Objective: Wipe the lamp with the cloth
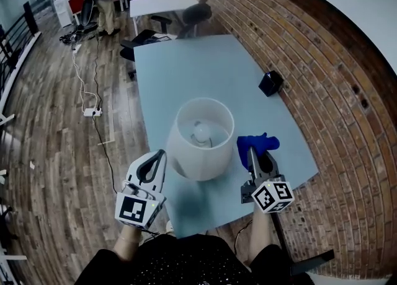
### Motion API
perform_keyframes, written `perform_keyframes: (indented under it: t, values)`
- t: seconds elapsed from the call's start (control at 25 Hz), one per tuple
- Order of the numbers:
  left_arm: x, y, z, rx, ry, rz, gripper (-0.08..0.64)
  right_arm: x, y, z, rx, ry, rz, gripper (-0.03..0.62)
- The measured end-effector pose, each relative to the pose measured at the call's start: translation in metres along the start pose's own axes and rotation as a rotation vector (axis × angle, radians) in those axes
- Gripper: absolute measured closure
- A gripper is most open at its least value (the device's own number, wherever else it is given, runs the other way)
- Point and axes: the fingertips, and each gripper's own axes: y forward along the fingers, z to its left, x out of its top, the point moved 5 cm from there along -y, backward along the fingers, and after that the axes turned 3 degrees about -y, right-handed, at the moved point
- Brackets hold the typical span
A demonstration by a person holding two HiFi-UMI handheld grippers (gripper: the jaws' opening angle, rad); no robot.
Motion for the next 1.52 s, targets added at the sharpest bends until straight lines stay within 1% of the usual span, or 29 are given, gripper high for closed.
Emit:
perform_keyframes:
  t: [0.08, 0.12, 0.24, 0.36, 0.44, 0.56, 0.72, 0.92, 1.0, 1.12, 1.2, 1.52]
  values:
    - [0.010, 0.004, 0.008, 0.005, 0.024, -0.020, 0.551, 0.049, 0.018, 0.006, 0.118, 0.016, -0.068, 0.515]
    - [0.014, 0.007, 0.011, 0.008, 0.033, -0.029, 0.551, 0.072, 0.028, 0.010, 0.187, 0.039, -0.092, 0.515]
    - [0.022, 0.016, 0.016, 0.007, 0.060, -0.041, 0.551, 0.127, 0.057, 0.023, 0.381, 0.153, -0.111, 0.515]
    - [0.028, 0.027, 0.022, 0.008, 0.080, -0.031, 0.551, 0.150, 0.081, 0.036, 0.525, 0.277, -0.063, 0.516]
    - [0.032, 0.034, 0.028, 0.017, 0.066, -0.023, 0.552, 0.150, 0.092, 0.042, 0.571, 0.311, -0.023, 0.515]
    - [0.031, 0.039, 0.033, 0.032, 0.039, -0.016, 0.551, 0.132, 0.104, 0.041, 0.563, 0.318, 0.033, 0.515]
    - [0.023, 0.043, 0.034, 0.036, 0.039, 0.003, 0.551, 0.108, 0.115, 0.034, 0.554, 0.377, 0.082, 0.515]
    - [0.011, 0.053, 0.037, 0.038, 0.030, 0.039, 0.551, 0.076, 0.125, 0.019, 0.534, 0.399, 0.152, 0.515]
    - [0.009, 0.057, 0.041, 0.044, 0.023, 0.045, 0.551, 0.066, 0.128, 0.015, 0.531, 0.382, 0.174, 0.515]
    - [0.007, 0.062, 0.048, 0.054, 0.011, 0.053, 0.551, 0.050, 0.130, 0.009, 0.517, 0.322, 0.211, 0.517]
    - [0.004, 0.065, 0.050, 0.061, 0.014, 0.062, 0.551, 0.039, 0.131, 0.004, 0.507, 0.308, 0.234, 0.516]
    - [-0.013, 0.073, 0.053, 0.080, 0.010, 0.096, 0.551, -0.009, 0.131, -0.019, 0.453, 0.359, 0.305, 0.515]
